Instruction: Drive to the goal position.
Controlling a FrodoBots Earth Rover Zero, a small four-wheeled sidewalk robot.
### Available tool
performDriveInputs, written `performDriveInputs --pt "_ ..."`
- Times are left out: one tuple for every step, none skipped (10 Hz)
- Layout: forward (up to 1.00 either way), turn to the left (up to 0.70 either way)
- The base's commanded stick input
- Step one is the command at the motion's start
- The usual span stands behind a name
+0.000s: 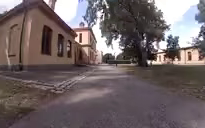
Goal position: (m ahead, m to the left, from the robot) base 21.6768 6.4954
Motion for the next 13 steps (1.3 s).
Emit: performDriveInputs --pt "0.85 0.01" --pt "0.85 0.01" --pt "0.85 0.01" --pt "0.85 0.01" --pt "0.85 0.01" --pt "0.85 0.01" --pt "0.85 0.01" --pt "0.85 0.01" --pt "0.85 0.01" --pt "0.85 0.01" --pt "0.85 0.01" --pt "0.85 0.01" --pt "0.85 0.01"
